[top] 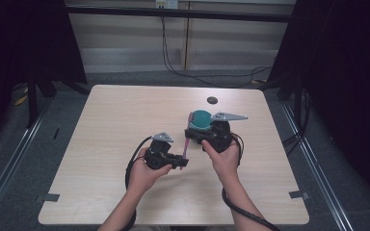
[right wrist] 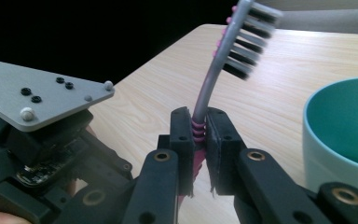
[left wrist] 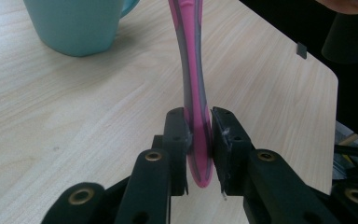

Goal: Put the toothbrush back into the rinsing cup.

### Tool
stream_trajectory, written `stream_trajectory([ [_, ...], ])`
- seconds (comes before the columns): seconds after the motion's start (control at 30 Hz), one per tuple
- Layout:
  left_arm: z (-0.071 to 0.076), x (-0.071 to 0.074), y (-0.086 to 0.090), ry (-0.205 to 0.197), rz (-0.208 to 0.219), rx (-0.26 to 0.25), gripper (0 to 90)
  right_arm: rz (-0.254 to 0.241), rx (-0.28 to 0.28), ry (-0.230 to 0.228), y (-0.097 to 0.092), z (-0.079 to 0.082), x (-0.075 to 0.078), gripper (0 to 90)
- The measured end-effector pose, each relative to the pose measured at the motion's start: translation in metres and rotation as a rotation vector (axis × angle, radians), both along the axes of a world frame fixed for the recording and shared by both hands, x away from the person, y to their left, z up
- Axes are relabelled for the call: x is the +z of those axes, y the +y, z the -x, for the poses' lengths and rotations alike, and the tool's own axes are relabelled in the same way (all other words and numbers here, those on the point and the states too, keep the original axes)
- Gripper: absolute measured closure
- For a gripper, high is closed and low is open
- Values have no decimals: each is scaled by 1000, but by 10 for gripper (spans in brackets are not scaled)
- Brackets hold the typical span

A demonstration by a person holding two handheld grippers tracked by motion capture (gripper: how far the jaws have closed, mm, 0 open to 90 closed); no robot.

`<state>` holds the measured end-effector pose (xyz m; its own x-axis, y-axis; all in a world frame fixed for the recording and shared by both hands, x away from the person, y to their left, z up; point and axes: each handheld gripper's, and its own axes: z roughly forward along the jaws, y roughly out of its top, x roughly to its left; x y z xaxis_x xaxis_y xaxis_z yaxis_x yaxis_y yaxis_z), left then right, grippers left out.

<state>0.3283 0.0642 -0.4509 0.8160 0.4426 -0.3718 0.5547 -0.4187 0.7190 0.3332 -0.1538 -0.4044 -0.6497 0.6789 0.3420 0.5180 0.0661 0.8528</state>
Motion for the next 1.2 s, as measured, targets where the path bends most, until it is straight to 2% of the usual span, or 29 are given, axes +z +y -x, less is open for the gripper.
stream_trajectory([
  [0.07,0,1,0,-8,-3,-4,758,0,6,-3,0,0,1,820],
  [0.17,0,0,-3,-23,-1,-6,662,16,16,-8,-1,0,1,821],
  [0.3,0,0,-3,-44,12,-5,587,27,24,-15,-1,1,3,822],
  [0.43,0,0,-2,-94,8,-2,485,35,24,-23,-2,1,5,823],
  [0.63,-1,2,3,-136,2,-4,389,37,15,-32,-10,0,9,823],
  [0.93,-1,-4,18,-151,-25,2,366,34,-7,-52,-22,1,16,823],
  [1.2,-1,-21,37,-141,-97,22,350,13,-18,-72,-31,0,22,823],
])
